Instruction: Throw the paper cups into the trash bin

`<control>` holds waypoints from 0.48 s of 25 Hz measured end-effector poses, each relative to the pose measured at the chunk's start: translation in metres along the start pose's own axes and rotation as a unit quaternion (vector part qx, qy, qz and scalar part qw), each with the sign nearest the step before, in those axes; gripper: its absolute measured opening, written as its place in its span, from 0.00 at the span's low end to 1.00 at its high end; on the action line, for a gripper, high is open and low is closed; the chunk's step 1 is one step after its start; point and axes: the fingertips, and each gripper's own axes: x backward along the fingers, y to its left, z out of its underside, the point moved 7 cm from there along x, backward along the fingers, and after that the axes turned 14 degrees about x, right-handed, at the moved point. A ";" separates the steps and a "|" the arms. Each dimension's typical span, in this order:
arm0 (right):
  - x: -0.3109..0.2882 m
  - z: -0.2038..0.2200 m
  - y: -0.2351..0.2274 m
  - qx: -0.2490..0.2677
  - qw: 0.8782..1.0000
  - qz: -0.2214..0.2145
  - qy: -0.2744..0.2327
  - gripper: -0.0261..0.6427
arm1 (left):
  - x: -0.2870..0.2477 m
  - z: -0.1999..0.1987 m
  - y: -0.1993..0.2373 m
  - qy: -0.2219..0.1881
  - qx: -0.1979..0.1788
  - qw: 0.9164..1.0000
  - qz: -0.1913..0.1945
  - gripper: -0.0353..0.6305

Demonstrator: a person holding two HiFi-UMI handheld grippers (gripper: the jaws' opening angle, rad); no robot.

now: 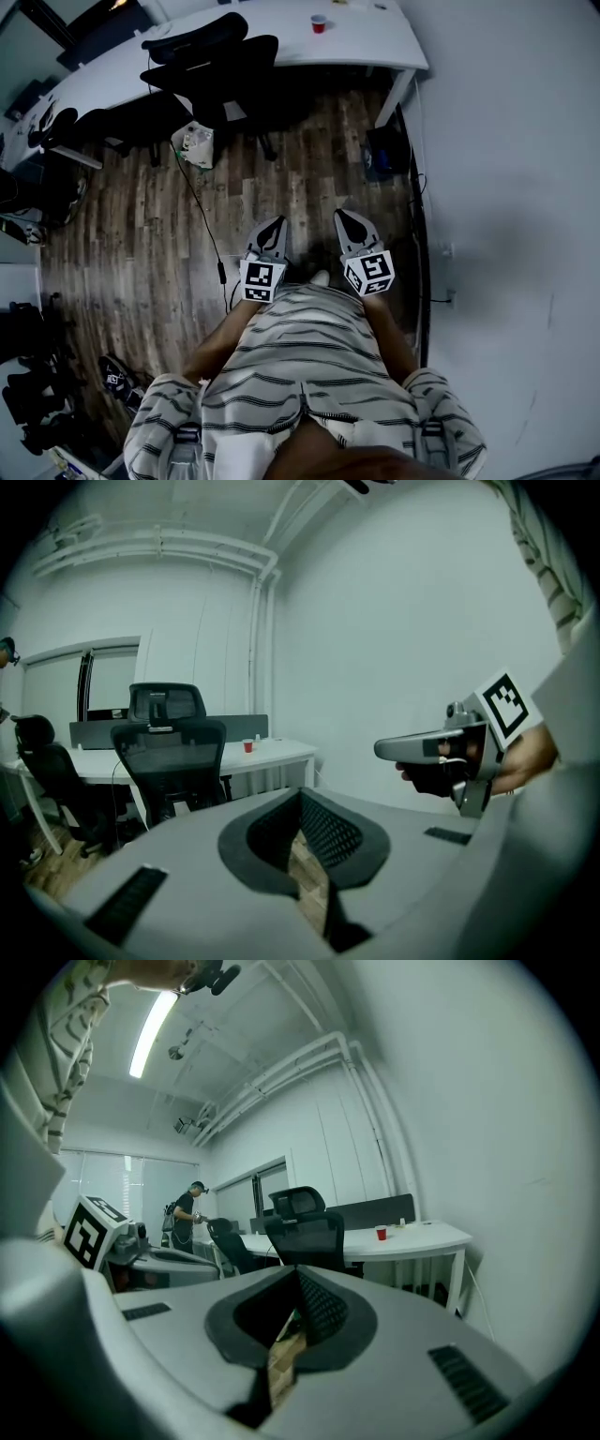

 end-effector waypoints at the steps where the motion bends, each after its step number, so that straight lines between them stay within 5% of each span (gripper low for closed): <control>1: 0.000 0.001 -0.002 -0.003 1.000 -0.003 0.000 0.05 | -0.001 0.000 -0.002 0.000 0.001 1.000 -0.003 0.09; 12: -0.014 0.013 -0.035 -0.006 1.000 -0.017 0.001 0.05 | -0.045 0.001 -0.006 0.008 -0.002 1.000 -0.003 0.09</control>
